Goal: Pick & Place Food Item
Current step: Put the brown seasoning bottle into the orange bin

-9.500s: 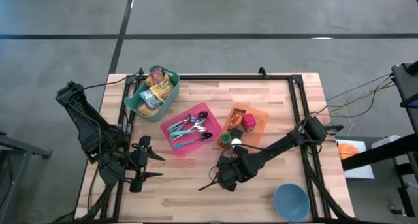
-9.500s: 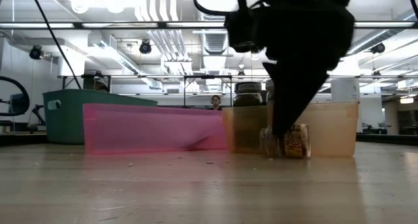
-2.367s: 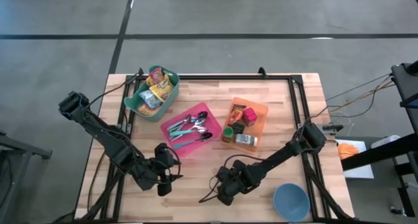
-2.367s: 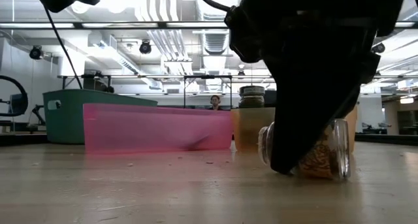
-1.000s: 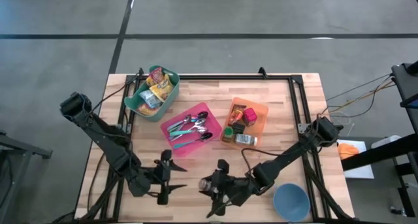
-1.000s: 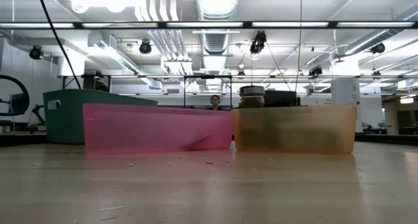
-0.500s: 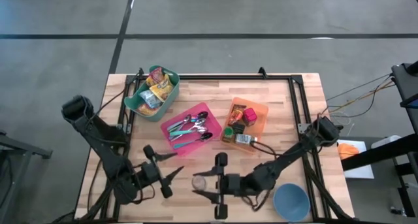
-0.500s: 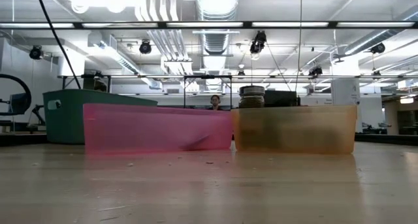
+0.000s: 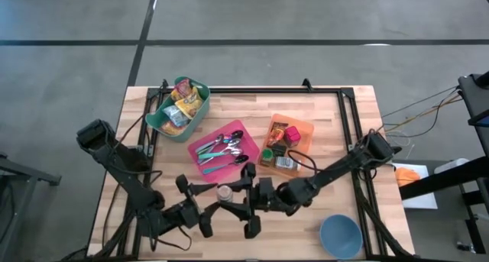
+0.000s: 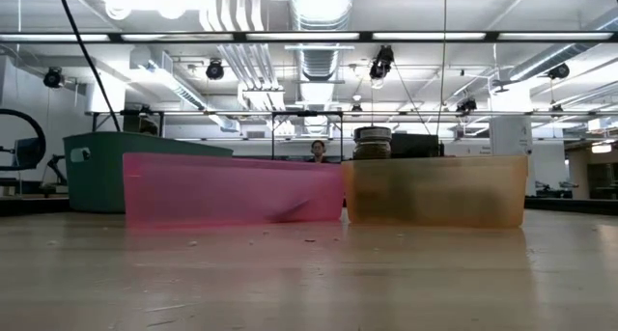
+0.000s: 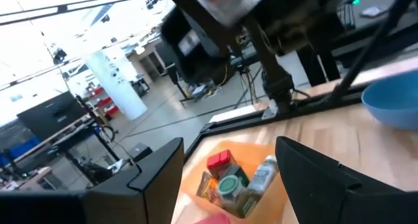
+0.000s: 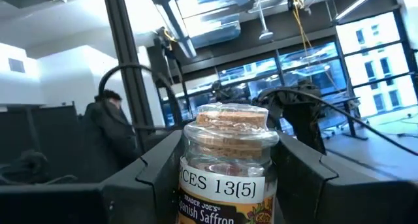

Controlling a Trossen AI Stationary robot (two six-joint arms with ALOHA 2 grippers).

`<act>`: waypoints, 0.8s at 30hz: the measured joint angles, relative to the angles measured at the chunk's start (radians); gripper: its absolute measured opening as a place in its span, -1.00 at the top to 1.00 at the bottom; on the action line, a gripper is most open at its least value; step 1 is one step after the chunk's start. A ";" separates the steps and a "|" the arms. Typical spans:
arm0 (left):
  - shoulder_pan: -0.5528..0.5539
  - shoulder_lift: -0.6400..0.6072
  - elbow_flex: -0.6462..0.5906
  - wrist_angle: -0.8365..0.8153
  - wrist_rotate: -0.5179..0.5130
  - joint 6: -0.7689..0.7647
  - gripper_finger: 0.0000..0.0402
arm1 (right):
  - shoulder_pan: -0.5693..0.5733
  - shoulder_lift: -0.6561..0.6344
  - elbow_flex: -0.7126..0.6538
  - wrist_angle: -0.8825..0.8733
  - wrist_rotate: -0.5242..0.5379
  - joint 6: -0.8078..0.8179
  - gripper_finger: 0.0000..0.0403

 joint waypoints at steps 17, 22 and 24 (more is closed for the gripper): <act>-0.015 0.000 0.112 0.001 0.093 0.050 -0.21 | 0.000 0.000 0.001 -0.148 -0.077 0.014 0.10; -0.015 0.000 0.110 -0.006 0.167 -0.002 -0.21 | -0.006 -0.002 0.004 -0.187 -0.152 -0.019 0.10; -0.015 0.000 0.110 -0.012 0.213 -0.043 -0.21 | -0.005 -0.002 0.004 -0.196 -0.160 -0.051 0.10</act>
